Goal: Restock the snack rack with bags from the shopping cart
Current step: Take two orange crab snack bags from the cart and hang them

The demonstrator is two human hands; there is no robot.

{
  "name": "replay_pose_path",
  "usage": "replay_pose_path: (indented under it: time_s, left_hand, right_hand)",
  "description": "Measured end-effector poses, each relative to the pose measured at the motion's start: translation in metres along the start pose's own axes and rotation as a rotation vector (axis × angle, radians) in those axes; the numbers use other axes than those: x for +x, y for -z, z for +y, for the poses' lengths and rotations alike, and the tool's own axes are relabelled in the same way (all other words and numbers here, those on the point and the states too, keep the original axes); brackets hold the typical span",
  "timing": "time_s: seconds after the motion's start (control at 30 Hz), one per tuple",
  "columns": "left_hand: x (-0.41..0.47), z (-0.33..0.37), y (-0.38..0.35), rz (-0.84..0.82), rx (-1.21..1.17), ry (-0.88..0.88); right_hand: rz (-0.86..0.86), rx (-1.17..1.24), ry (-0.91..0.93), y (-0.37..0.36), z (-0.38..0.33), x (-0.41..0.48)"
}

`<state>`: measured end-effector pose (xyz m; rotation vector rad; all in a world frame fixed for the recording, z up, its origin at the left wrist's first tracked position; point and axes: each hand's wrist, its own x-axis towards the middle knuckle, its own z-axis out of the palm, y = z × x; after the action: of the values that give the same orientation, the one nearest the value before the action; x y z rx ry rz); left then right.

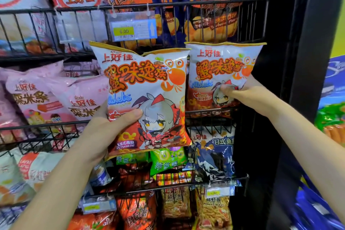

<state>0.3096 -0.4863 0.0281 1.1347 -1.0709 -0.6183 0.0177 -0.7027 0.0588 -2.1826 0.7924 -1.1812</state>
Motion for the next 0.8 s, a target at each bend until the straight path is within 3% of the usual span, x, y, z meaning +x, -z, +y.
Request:
replay_pose_path:
  time_s: [0.37,0.53,0.8]
  left_hand:
    - [0.002,-0.007,0.001,0.007,0.001,0.040]
    - [0.001,-0.011,0.002,0.004,0.004,0.010]
    - [-0.004,-0.014,0.001,-0.009,0.008,0.021]
  right_hand:
    - [-0.031,-0.204,-0.467,0.003,0.036,0.043]
    - [-0.081,-0.419,-0.533,-0.001,0.007,0.029]
    - [0.211,-0.352,-0.549,-0.027,0.003,0.017]
